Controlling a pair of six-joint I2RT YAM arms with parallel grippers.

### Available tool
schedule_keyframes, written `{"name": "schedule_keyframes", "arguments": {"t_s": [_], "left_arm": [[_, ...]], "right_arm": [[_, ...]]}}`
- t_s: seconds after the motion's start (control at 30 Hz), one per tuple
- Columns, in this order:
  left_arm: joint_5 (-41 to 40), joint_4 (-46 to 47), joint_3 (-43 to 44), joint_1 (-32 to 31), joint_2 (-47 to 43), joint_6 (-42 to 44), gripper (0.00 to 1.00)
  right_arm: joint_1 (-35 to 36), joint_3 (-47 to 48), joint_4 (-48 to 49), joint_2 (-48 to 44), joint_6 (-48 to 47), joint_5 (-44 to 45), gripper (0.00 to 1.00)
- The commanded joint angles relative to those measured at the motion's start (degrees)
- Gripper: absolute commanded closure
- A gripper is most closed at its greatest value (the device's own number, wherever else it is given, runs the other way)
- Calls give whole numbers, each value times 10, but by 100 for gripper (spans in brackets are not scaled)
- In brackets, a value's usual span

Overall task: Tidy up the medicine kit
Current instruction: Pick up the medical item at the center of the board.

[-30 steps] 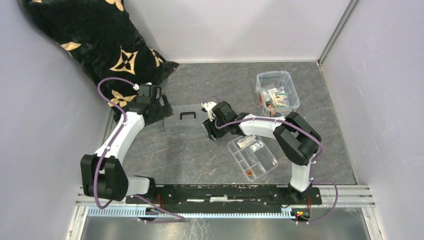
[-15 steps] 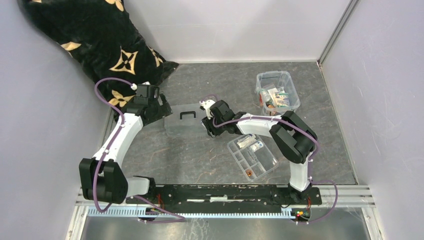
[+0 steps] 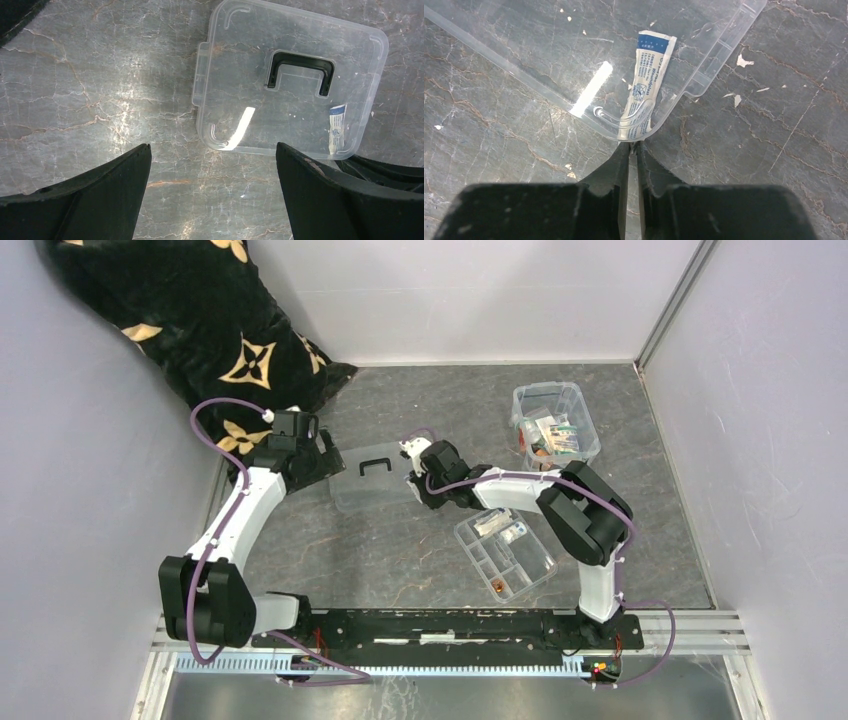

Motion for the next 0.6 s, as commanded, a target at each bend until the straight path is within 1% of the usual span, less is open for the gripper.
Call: {"name": "schedule_keyframes", "arguments": {"t_s": [0.0,0.13,0.33,0.57], "left_arm": [[14,15,-2,4,-13,14,0],[18,17,-3,4,-15,12,0],[25,20,-6,4,-16,13,0],[66,48,-19,3,-25,15,0]], "right_arm": [[2,-23,-12,-12,-7,20,89],[2,-26,-22,-39,-11,27,100],[2,-28,-71,-95,-24,30,100],[2,-39,-184,-146,-58,16,100]]}}
